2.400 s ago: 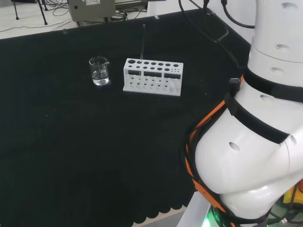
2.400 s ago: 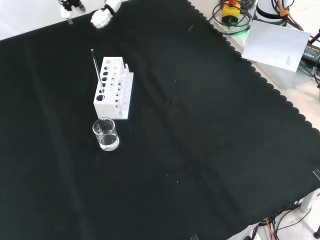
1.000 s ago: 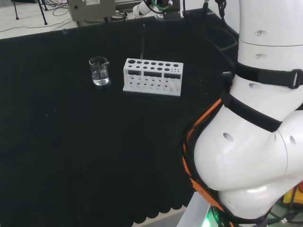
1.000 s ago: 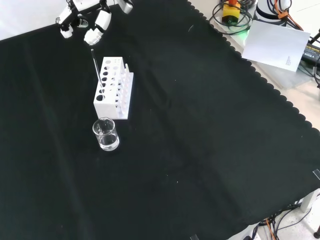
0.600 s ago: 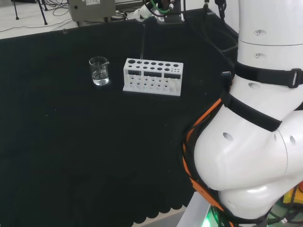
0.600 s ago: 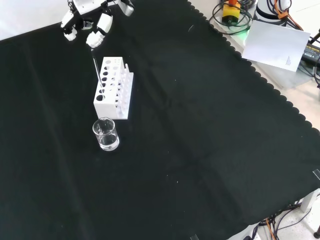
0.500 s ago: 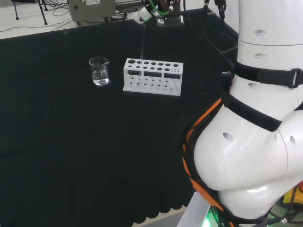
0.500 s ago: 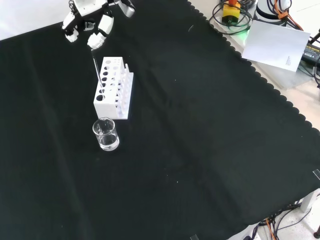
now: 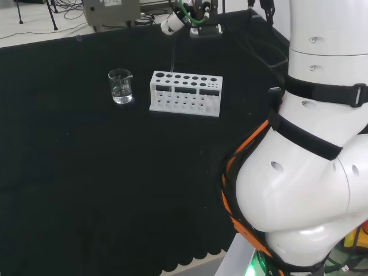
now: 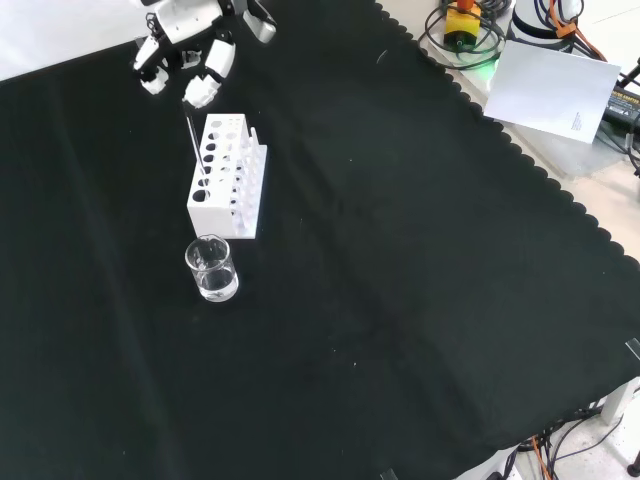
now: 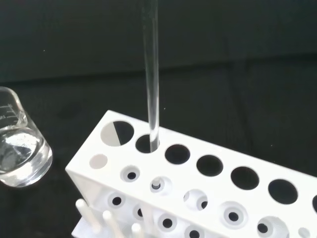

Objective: Take the glass rod from the white test tube rack.

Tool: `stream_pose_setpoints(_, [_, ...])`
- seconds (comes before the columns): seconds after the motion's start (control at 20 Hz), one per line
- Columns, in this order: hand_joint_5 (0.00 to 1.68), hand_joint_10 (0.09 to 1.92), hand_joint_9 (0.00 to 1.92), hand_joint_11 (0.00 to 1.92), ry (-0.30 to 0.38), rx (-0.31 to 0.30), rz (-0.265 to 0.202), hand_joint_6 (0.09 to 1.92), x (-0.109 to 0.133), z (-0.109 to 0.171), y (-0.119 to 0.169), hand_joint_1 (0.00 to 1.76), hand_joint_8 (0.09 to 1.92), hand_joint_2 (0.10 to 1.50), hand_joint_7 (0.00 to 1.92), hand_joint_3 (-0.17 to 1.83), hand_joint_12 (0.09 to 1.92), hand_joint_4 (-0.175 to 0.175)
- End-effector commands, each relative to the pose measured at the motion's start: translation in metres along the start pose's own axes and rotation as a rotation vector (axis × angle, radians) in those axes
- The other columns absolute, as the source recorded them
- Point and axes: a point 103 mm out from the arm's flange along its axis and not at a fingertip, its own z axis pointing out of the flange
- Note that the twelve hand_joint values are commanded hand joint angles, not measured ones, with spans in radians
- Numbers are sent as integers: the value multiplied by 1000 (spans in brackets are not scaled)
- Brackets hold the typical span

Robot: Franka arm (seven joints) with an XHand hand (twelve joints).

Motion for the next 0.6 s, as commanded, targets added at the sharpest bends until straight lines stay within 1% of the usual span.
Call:
stream_pose_setpoints(0.05, [398,1507,1450,1571,-6,19,-13,1254,7,12,2,613,1579,930,897,387,1375,-175])
stream_pose_setpoints(0.2, [424,1499,1492,1618,3,20,-13,1254,7,13,2,625,1577,929,910,386,1360,-175])
stream_pose_setpoints(0.3, [450,1492,1516,1651,-10,23,-17,1250,7,15,2,645,1578,924,922,384,1343,-175])
stream_pose_setpoints(0.6, [639,1445,1598,1749,-9,30,-40,1196,19,26,9,746,1601,902,979,386,1291,-175])
